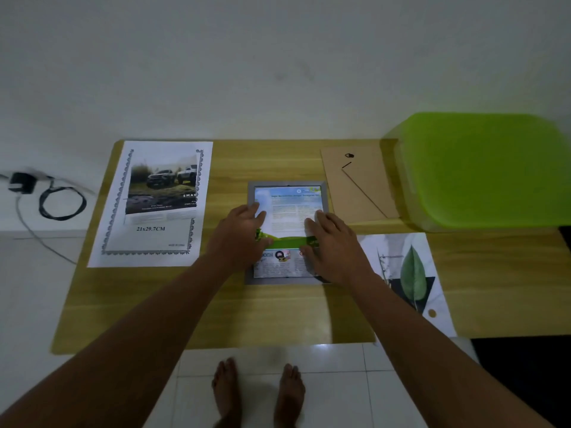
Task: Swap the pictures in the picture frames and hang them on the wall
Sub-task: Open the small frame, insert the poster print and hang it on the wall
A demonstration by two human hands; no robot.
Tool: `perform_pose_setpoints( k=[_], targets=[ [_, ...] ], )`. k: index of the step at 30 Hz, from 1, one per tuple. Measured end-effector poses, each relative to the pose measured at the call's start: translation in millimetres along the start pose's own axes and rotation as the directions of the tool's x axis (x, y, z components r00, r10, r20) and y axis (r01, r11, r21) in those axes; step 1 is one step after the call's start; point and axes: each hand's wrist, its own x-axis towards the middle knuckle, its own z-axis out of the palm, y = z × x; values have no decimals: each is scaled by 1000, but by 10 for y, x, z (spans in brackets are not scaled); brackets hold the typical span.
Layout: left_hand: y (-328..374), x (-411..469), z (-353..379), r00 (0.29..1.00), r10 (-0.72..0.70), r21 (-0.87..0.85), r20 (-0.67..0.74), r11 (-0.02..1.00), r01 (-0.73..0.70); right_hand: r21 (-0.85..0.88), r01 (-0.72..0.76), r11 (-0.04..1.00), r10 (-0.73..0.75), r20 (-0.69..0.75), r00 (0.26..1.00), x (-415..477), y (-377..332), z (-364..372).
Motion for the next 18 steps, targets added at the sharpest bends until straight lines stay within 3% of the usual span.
perform_pose_setpoints(
  k=[8, 11, 15, 18],
  targets=[
    [17, 21, -33, 999, 10, 46, 36, 999, -12, 6, 19, 1000, -18, -87, 996, 47, -2, 18],
    [-6, -7, -73, 1000, 2, 3, -28, 1000, -2, 68, 0, 998, 8, -114, 993, 111, 31, -41],
    [-130, -70, -63, 999, 3, -9, -45, 1000, -3, 29, -110, 993, 114, -247, 962, 352, 218, -257],
    [-175, -96, -30, 1000, 18, -7, -2, 1000, -18, -29, -249, 968, 236, -231, 944, 605, 429, -391]
  ],
)
